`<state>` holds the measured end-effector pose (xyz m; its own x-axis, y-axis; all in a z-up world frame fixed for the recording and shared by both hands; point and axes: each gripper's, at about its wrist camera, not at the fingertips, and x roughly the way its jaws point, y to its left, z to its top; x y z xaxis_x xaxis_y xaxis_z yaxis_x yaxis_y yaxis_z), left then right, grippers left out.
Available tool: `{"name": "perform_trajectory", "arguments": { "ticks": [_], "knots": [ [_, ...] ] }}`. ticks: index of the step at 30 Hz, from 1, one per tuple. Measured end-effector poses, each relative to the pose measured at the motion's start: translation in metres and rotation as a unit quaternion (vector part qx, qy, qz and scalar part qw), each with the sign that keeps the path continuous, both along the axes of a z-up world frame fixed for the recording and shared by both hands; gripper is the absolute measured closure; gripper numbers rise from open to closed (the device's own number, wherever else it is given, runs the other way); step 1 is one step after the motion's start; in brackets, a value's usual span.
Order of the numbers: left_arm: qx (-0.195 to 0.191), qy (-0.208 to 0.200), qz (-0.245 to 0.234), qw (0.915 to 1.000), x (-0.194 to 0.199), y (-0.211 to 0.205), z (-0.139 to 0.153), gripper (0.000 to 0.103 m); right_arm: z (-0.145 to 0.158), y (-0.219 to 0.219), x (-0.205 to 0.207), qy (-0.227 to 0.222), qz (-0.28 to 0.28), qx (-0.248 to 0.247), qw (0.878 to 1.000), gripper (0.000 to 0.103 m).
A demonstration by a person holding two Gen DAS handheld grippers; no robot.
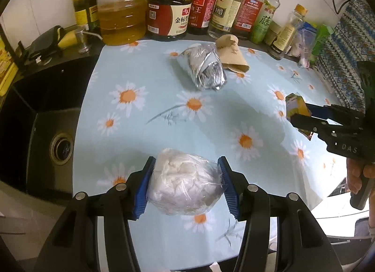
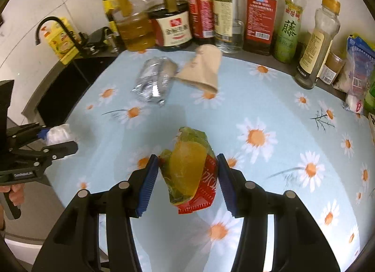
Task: Collect trash
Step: 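Carry the tissue bag and snack packet down to the black bin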
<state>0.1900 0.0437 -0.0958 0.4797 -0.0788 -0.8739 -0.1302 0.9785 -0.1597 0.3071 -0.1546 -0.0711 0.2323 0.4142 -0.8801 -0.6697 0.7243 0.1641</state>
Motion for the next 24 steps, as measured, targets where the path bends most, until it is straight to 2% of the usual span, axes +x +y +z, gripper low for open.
{"name": "perform_trajectory", "arguments": {
  "ticks": [12,24],
  "knots": [
    [-0.008,-0.011,-0.003,0.9999,-0.073,-0.005,0.007,0.051,0.019,0.005,-0.087,0.001,0.011,0.026,1.0,0.052],
    [-0.025,-0.019,-0.005,0.9995,-0.134,-0.003,0.002,0.051,0.021,0.019,-0.162,0.014,0.024,0.038,0.999,0.052]
  ]
}}
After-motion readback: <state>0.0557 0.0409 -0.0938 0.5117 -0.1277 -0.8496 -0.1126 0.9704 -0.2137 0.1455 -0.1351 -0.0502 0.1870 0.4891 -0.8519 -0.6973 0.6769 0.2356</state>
